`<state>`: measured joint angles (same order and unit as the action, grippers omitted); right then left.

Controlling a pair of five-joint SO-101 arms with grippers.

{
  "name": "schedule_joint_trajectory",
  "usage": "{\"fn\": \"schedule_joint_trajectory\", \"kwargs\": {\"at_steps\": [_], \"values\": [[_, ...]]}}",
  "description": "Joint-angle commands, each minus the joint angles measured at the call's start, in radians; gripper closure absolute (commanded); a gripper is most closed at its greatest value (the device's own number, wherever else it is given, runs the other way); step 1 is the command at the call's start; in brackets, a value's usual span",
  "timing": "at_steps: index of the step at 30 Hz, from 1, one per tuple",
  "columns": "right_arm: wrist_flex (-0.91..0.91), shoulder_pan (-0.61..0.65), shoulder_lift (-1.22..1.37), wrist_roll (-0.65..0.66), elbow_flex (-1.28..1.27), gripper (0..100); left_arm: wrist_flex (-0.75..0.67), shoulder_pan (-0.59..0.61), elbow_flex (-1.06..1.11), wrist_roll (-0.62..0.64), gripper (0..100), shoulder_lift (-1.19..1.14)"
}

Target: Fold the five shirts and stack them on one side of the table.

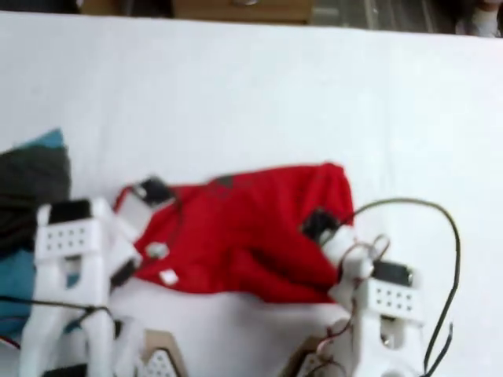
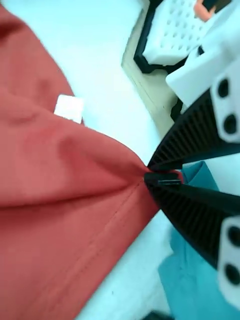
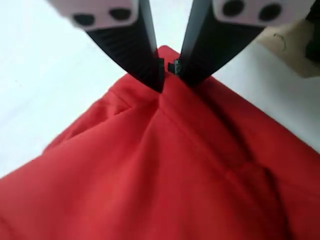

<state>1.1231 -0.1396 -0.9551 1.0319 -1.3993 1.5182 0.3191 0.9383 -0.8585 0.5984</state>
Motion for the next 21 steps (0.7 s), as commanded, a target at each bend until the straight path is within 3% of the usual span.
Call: {"fn": "schedule_joint_trajectory", "kwargs": {"at_steps": [1,10,16,21], "values": [[-0.042,-0.01,-0.018,0.009,-0.025,97.8,-0.011,0.008,0.016,-0.026,98,-0.021],[-0.038,-0.015,-0.027,0.008,0.006,97.8,-0.015,0.063,-0.045,-0.02,98,-0.029],[0.096,-0.025,-0.027,0.008,0.227,97.8,0.12,0.173,-0.278,-0.069,98,-0.037],[0.193,-0.09,-0.027,0.009,0.325,97.8,0.19,0.198,-0.317,-0.112,98,-0.035]]}}
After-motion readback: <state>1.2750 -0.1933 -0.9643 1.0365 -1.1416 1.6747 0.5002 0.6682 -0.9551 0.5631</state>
